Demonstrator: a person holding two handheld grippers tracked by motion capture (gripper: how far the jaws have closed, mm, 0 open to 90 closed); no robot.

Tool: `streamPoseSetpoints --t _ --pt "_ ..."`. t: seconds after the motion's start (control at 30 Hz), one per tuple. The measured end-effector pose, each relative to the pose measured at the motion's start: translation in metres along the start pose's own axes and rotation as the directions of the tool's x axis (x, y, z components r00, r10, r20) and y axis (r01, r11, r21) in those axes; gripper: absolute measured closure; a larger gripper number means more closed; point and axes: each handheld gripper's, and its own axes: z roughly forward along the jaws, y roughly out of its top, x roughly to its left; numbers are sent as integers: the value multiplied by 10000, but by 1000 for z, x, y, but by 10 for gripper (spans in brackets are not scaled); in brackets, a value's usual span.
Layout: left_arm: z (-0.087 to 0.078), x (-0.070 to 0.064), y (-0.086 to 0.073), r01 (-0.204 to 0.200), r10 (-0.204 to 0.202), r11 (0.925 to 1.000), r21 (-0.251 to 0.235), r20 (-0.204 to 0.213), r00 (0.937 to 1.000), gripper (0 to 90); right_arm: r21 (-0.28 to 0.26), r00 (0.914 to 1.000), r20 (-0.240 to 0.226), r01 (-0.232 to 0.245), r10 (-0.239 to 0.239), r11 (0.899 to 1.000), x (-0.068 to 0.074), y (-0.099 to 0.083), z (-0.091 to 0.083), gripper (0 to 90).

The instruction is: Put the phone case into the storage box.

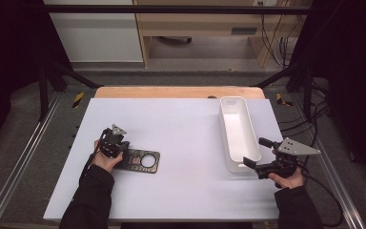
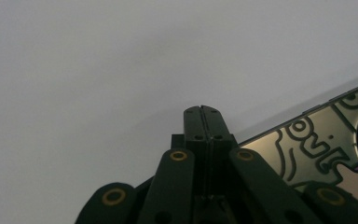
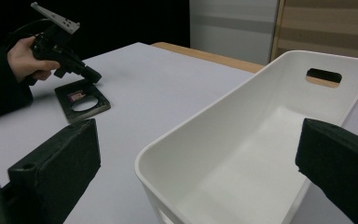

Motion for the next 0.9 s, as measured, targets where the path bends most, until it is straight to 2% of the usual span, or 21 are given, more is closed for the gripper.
streamPoseSetpoints --t 0.43,0.9 --pt "-15 -13 -16 -136 135 9999 77 170 9998 896 -9 10000 -27 9 -9 10000 1 1 0 4" --pt "-29 -26 -31 -101 99 9999 41 455 9989 896 -59 10000 -42 25 -25 10000 1 2 -1 4"
